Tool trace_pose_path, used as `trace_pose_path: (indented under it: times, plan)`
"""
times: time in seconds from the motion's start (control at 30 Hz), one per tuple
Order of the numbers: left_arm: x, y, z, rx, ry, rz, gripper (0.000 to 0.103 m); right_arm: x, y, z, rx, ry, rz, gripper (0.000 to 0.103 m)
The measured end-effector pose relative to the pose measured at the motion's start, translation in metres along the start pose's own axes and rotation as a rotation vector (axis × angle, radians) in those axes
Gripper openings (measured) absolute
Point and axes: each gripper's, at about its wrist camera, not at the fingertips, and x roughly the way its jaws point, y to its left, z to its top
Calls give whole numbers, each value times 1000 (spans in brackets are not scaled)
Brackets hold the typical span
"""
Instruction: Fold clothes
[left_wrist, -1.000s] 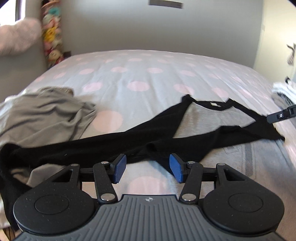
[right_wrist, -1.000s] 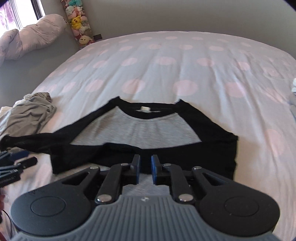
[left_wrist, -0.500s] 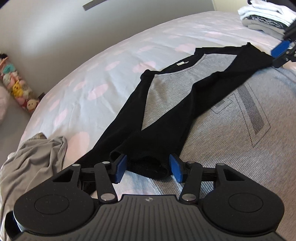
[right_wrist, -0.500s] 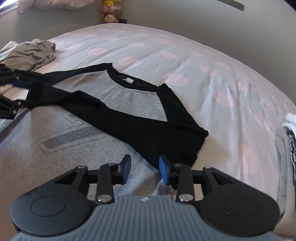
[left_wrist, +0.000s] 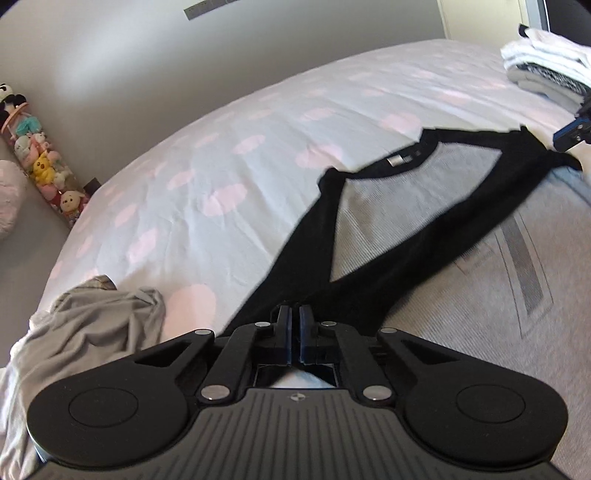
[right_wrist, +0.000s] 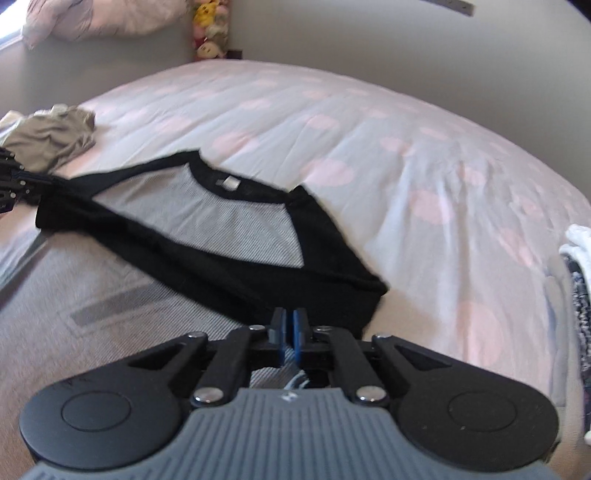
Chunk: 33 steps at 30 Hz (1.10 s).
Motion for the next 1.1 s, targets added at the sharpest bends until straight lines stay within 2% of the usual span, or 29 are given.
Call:
trace_pose_path:
  times: [0.1, 0.2, 0.23, 0.3, 0.37, 0.53, 0.63, 0.67, 0.7, 0.87, 0.97, 1.07, 1.1]
  plan:
    - [3, 11, 19, -25, -5, 14, 2, -3, -15, 11, 56, -26, -37, 1]
    - [4, 20, 39, -61, -12, 24, 2, -4, -26, 15, 124, -43, 27, 2]
    - [3, 22, 45, -73, -16, 26, 2, -5, -26, 15, 119, -40, 63, 8]
    - [0, 26, 53, -85, -27, 24, 2, -4, -16, 9, 56, -19, 96, 15]
    - [-2, 27, 56, -79, -34, 22, 2, -1, -3, -1, -33, 11, 110, 33]
    - [-1, 26, 57, -66, -21, 25, 2, 20, 23, -28, -179, 80, 104, 38]
    - [-1, 26, 58, -73, -17, 20, 2, 25, 20, -31, -191, 80, 73, 31]
    - [0, 26, 59, -75, -16, 18, 2, 26, 19, -31, -191, 77, 61, 13]
    - [0, 27, 60, -75, -14, 16, 2, 28, 17, -32, -191, 75, 50, 3]
    - [14, 33, 84, -96, -17, 26, 2, 15, -13, -13, -43, -44, -34, 4]
    - [9, 44, 101, -173, -92, 36, 1, 0, -28, -4, 44, -136, -79, 4]
    - [-2, 49, 104, -223, -152, 5, 1, -12, -24, -8, 36, -165, -87, 4]
    - [-2, 47, 98, -210, -146, -1, 1, -13, -21, -12, 26, -156, -76, 4]
